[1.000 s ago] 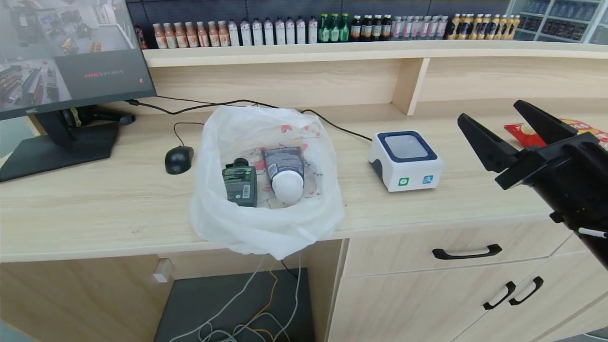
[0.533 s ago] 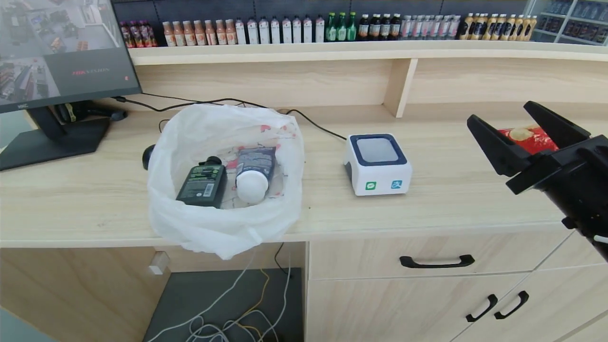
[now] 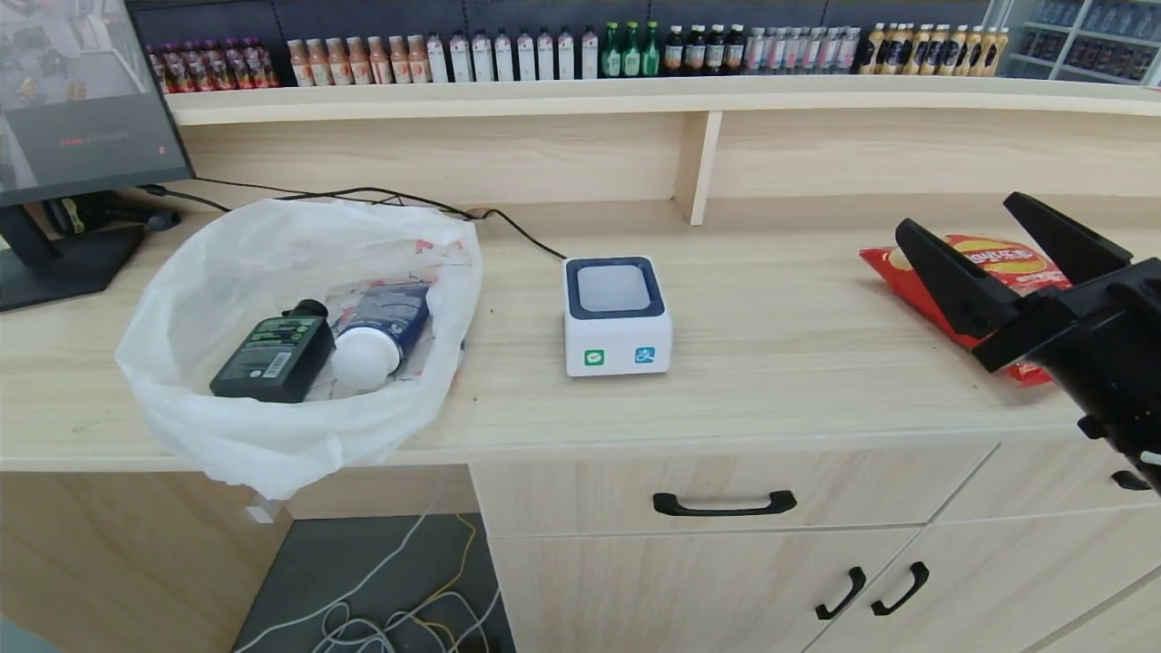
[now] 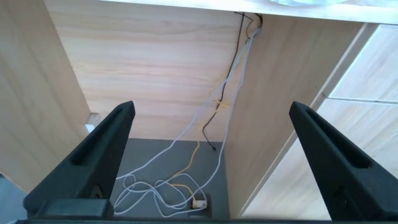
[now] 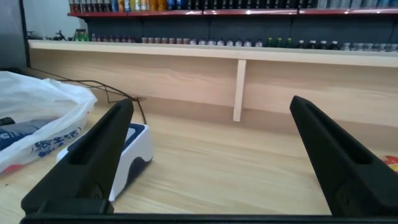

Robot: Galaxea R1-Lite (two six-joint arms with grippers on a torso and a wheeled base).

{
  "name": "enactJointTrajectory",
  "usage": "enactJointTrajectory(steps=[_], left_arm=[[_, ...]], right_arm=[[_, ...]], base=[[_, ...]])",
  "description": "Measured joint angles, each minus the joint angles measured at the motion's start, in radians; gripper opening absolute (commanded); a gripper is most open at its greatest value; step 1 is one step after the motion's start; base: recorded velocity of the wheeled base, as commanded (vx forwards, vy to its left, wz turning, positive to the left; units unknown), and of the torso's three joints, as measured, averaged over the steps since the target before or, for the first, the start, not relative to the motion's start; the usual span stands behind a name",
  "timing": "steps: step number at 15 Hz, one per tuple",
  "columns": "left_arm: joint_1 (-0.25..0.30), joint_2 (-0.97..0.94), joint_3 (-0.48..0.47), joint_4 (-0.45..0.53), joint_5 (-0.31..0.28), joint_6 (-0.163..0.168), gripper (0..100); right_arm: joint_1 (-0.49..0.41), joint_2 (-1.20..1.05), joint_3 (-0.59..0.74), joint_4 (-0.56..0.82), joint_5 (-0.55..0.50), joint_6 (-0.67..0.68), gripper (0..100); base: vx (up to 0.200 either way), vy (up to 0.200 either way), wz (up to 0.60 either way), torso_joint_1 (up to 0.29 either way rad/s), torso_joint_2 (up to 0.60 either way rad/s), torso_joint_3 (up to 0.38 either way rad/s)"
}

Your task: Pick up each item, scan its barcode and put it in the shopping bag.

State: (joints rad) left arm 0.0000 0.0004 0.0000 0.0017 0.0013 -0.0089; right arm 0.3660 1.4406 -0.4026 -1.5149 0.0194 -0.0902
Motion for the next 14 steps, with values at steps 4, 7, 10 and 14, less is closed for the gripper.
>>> enactJointTrajectory(steps=[4, 7, 10, 14], left_arm=[[0.0, 0.0, 0.0, 0.0, 0.001, 0.0, 100], [0.0, 0.0, 0.0, 0.0, 0.0, 0.0, 100], [0.0, 0.0, 0.0, 0.0, 0.0, 0.0, 100], [0.0, 0.0, 0.0, 0.0, 0.0, 0.001, 100]], right_arm=[[0.001, 0.003, -0.003, 0.0, 0.0, 0.0, 100], [0.001, 0.007, -0.003, 0.0, 0.0, 0.001, 100], [0.003, 0.02, -0.002, -0.001, 0.0, 0.001, 100], [-0.001, 0.038, -0.017, -0.001, 0.008, 0.002, 100]], base=[[0.0, -0.2, 0.0, 0.001, 0.0, 0.0], [0.0, -0.2, 0.0, 0.004, 0.0, 0.007], [0.0, -0.2, 0.0, -0.001, 0.0, 0.001], [0.0, -0.2, 0.0, 0.001, 0.0, 0.005]])
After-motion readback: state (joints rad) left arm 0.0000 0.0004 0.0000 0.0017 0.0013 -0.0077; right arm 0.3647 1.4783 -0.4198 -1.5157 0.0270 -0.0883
